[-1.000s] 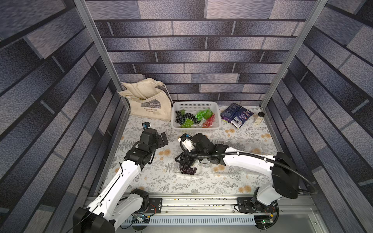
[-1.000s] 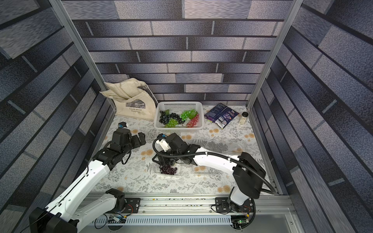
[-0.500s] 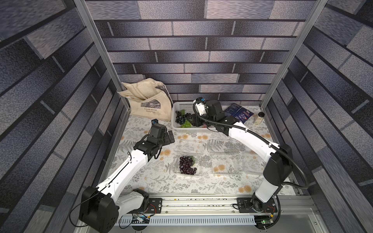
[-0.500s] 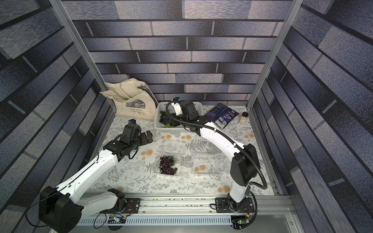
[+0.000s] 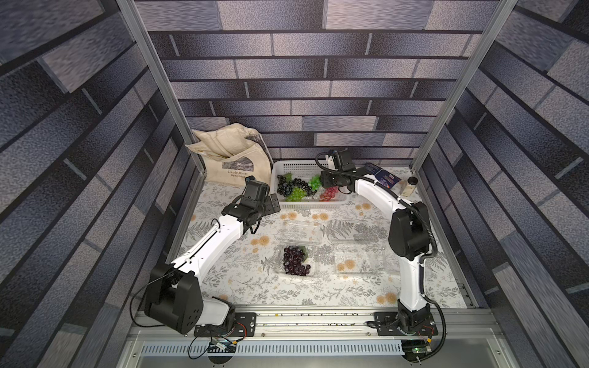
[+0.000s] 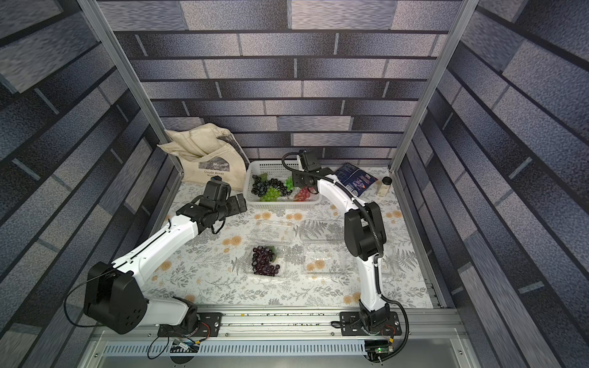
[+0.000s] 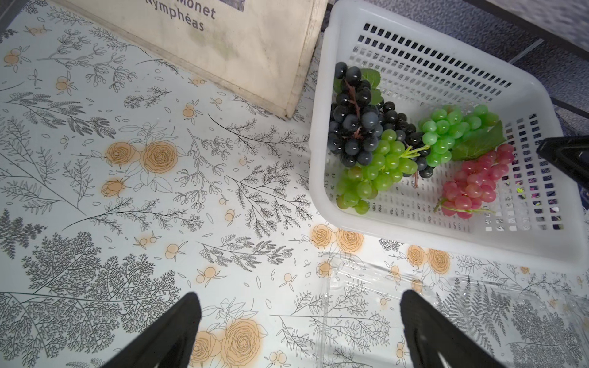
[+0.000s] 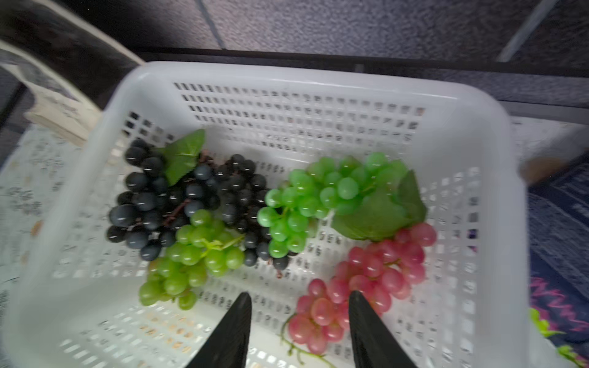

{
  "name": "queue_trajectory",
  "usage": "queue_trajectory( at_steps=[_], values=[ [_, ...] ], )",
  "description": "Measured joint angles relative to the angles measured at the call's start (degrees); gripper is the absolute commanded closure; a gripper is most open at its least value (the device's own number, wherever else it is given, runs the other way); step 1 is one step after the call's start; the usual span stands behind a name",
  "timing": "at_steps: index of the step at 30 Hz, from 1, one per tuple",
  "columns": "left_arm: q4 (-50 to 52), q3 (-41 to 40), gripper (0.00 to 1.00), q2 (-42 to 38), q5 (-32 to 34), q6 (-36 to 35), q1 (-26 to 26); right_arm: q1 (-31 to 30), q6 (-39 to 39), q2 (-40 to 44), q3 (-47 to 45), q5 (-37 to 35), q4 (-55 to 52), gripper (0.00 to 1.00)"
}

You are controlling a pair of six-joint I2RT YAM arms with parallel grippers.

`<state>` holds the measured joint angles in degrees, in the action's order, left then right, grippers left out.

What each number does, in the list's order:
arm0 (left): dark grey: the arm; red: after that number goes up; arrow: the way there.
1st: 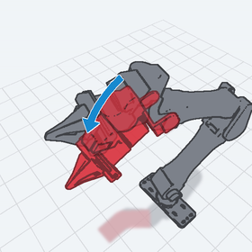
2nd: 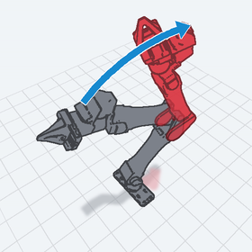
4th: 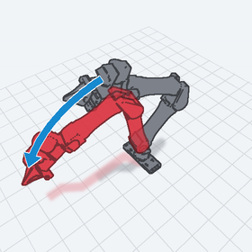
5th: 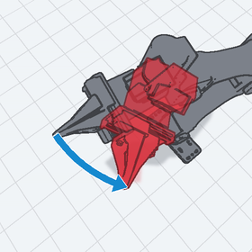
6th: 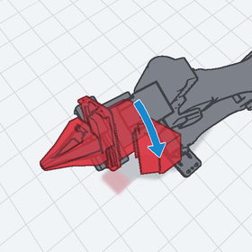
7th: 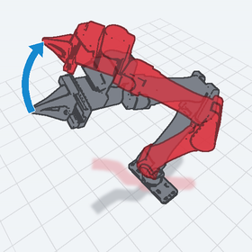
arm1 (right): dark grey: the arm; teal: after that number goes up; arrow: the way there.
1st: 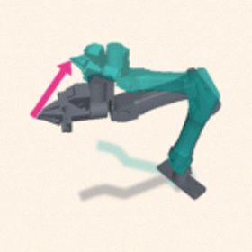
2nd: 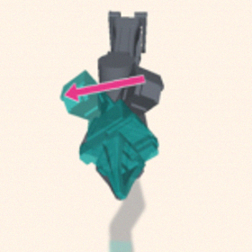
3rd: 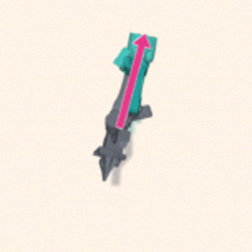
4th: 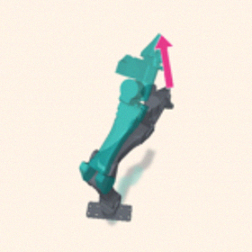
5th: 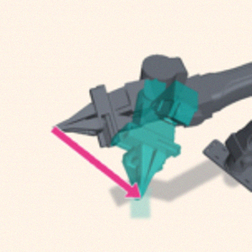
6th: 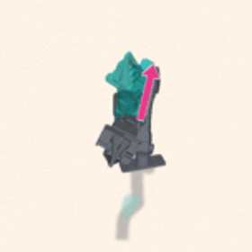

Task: Pack grapes into containers
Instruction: Place the grape into the packing box, then pick up the grape from the basket.

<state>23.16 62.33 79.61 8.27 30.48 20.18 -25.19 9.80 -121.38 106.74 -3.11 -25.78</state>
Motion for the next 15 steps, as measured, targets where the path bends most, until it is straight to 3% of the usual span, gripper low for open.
queue_trajectory(
  at_steps=[15],
  values=[
    [0.0,0.0,0.00,0.4,-1.1,0.0,-1.2,-0.3,-4.0,-4.3,0.3,-11.5,-5.3,0.55]
  ],
)
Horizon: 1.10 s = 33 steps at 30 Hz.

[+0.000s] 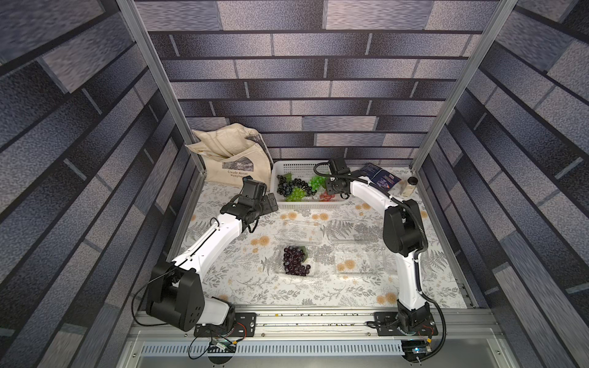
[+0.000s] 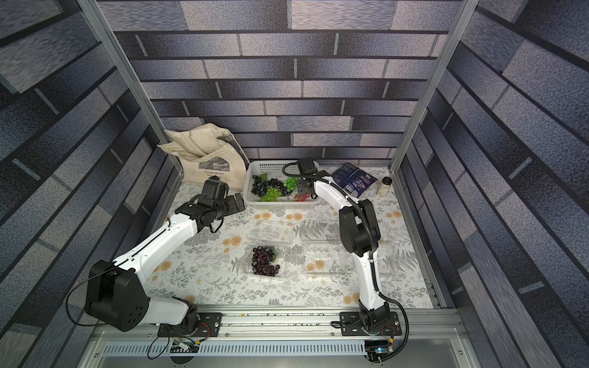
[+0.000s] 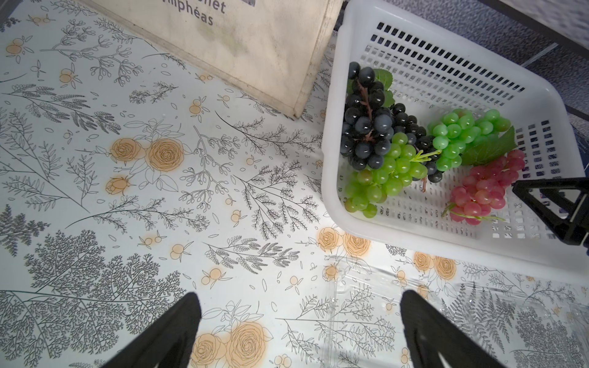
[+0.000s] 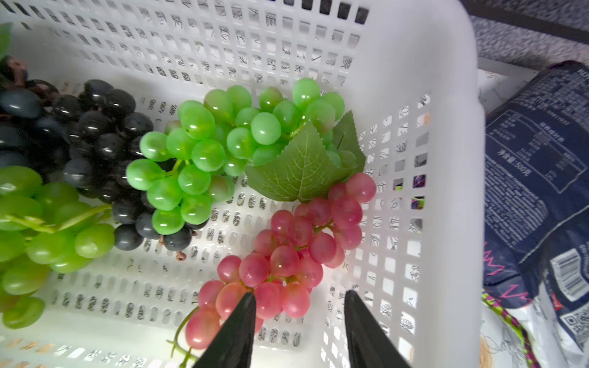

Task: Pack grapes into containers
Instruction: Pick up the grape from the basket.

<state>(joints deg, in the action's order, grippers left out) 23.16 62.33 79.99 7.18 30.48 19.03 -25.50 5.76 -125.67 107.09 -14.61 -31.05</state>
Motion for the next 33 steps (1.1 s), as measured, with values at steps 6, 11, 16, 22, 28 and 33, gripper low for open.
queue_trajectory(
  at_steps=[6,11,16,22,28,33],
  values=[
    [0.0,0.0,0.00,0.7,-1.2,0.0,-0.4,0.0,-0.9,-2.5,2.2,-3.7,0.7,0.57],
    [0.1,0.0,0.00,2.6,-1.8,-0.3,-0.9,0.0,-1.9,-5.6,4.6,-5.9,1.4,0.59],
    [0.9,1.9,0.00,3.8,-2.8,-0.5,-1.6,0.0,-2.9,-9.0,8.1,-7.8,2.0,0.62],
    [1.0,3.5,0.00,5.0,-3.0,-1.0,-1.7,0.0,-3.7,-11.0,10.2,-9.4,3.0,0.62],
    [1.7,3.5,0.00,6.2,-3.9,-1.0,-1.7,0.0,-4.8,-11.4,10.8,-10.3,3.5,0.59],
    [1.8,3.5,0.00,6.3,-4.0,-1.0,-1.7,0.0,-5.4,-11.8,11.4,-11.3,3.6,0.64]
  ],
)
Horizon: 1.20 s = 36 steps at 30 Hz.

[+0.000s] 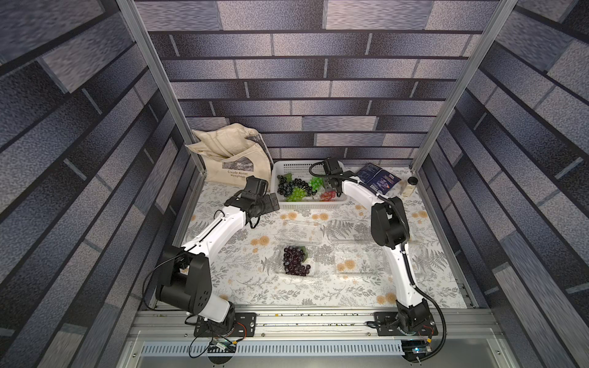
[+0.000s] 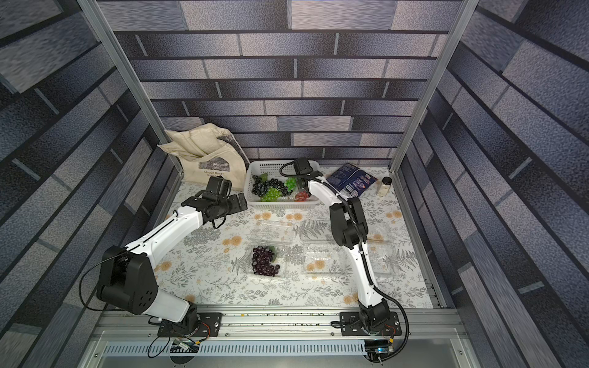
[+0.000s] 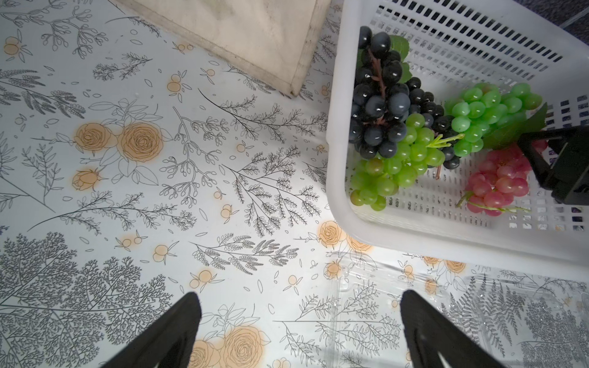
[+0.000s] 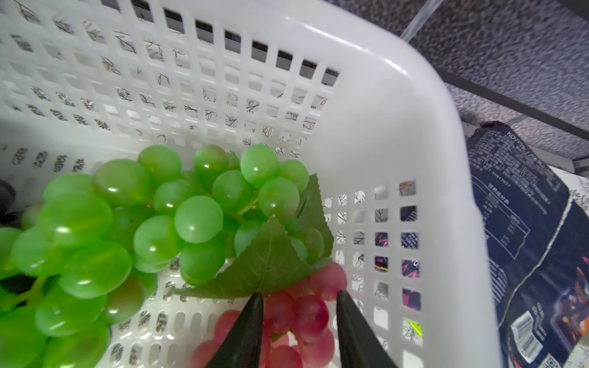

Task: Pack grapes into containers
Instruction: Pick up the grape from the basket.

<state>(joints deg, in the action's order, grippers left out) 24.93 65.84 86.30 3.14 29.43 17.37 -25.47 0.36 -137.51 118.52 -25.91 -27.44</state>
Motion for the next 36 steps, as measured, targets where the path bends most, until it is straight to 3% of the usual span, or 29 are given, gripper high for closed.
queue_trajectory(
  at_steps=[9,14,24,36],
  values=[
    [0.0,0.0,0.00,0.0,0.0,0.0,0.0,0.0,-1.0,-0.6,0.2,-1.6,0.0,0.74],
    [0.0,0.0,0.00,0.0,0.0,-0.1,0.0,0.0,-1.6,-1.5,0.7,-2.6,0.1,1.00],
    [0.2,0.0,0.00,0.0,-0.4,-0.5,-1.3,0.0,-1.7,-0.1,-2.8,-1.0,3.3,1.00],
    [-0.1,0.0,0.00,-0.4,-1.5,-0.6,-1.3,0.0,-1.5,23.5,-17.1,10.3,10.6,1.00]
  ],
)
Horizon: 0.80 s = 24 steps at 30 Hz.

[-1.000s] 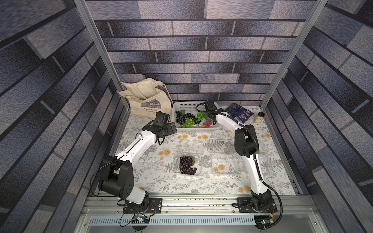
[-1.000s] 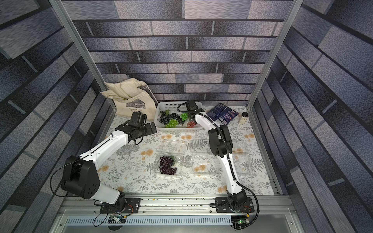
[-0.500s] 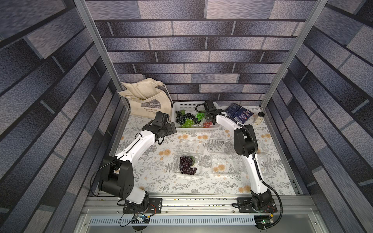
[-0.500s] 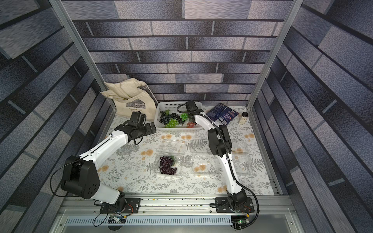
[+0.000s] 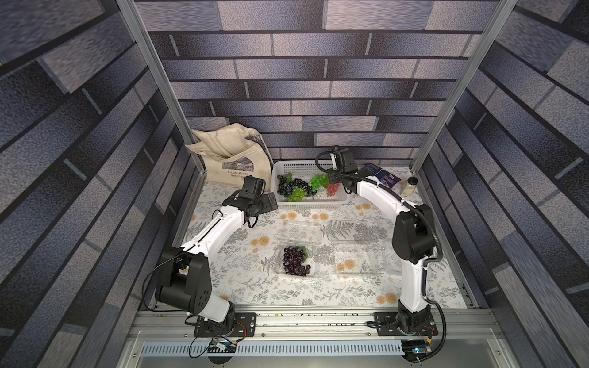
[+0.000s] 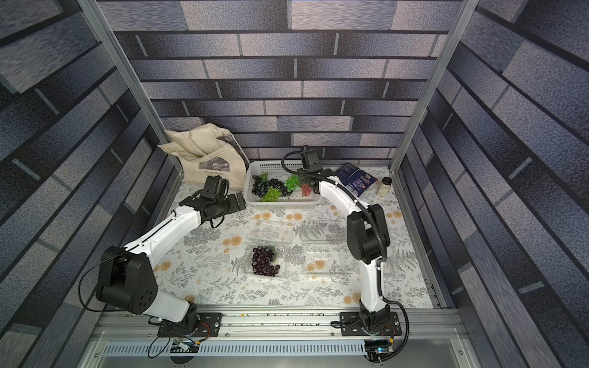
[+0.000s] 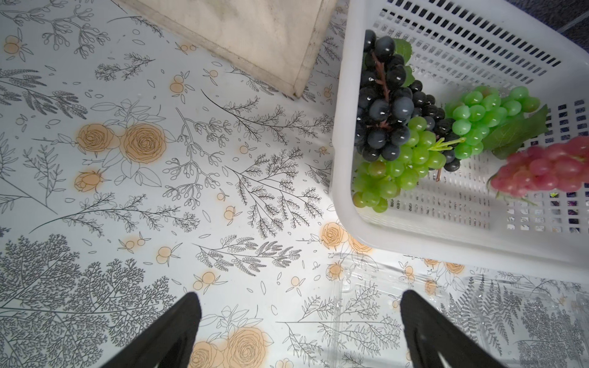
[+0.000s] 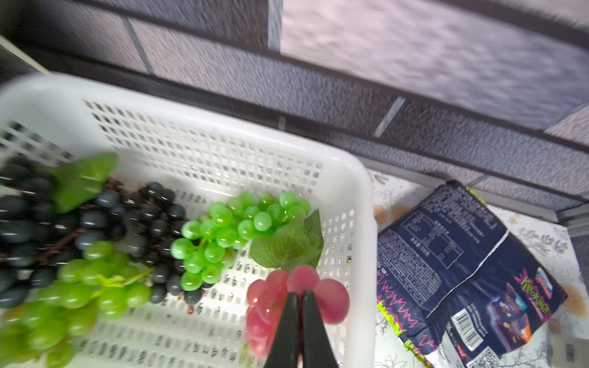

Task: Pack grapes into containers
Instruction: Pick up the grape from the basket.

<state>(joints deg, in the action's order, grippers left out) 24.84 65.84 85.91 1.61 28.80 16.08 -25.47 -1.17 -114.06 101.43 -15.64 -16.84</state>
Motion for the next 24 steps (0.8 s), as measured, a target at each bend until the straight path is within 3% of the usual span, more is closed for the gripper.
queue_trajectory(
  at_steps=[15,24],
  values=[
    [-0.5,-0.8,0.00,-4.9,-0.2,0.0,1.1,-1.2,2.6,14.7,-12.2,11.6,3.7,1.00],
    [-1.4,-3.9,0.00,-8.4,-0.2,0.0,2.8,-8.9,2.6,28.2,-19.5,12.7,3.4,1.00]
  ],
)
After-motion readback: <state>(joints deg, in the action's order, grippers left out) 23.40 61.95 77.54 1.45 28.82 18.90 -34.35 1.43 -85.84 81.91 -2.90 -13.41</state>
